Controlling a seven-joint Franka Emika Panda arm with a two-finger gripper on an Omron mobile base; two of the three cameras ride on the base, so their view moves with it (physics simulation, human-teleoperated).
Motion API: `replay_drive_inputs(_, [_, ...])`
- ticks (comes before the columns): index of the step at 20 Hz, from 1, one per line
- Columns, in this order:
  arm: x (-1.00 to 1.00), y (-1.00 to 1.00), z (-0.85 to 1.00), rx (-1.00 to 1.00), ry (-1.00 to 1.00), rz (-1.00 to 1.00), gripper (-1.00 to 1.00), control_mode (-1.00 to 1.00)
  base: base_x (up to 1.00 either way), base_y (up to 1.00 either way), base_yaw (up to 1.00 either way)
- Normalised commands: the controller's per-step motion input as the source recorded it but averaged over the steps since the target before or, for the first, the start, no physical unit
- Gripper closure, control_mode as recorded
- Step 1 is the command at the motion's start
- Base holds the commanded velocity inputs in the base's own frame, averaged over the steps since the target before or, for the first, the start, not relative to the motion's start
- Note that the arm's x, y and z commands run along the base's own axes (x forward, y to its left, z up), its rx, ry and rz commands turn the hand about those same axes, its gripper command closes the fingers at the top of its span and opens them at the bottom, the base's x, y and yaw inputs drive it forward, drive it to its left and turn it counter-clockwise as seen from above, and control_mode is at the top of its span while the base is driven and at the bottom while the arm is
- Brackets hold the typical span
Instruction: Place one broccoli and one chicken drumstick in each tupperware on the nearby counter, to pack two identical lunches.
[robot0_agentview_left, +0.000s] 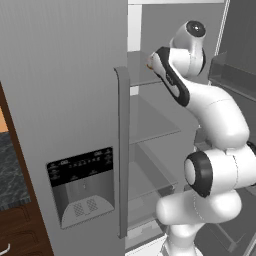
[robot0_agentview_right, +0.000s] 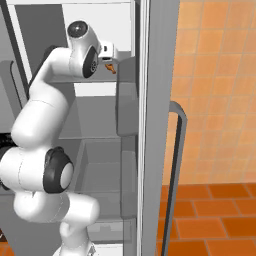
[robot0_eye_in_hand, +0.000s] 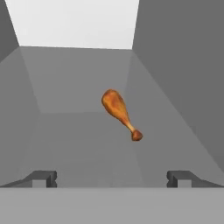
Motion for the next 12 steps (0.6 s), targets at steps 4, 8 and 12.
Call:
replay_drive_inputs(4, [0.41, -0.01, -0.09, 0.01, 0.01, 0.08, -1.00, -1.00, 0.00, 0.00, 0.00])
replay_drive_inputs(8, [0.56, 0.00, 0.02, 0.00, 0.05, 0.02, -1.00, -1.00, 0.00, 0.00, 0.00])
replay_drive_inputs(12, [0.77, 0.00, -0.03, 0.00, 0.07, 0.00, -1.00, -1.00, 0.00, 0.00, 0.00])
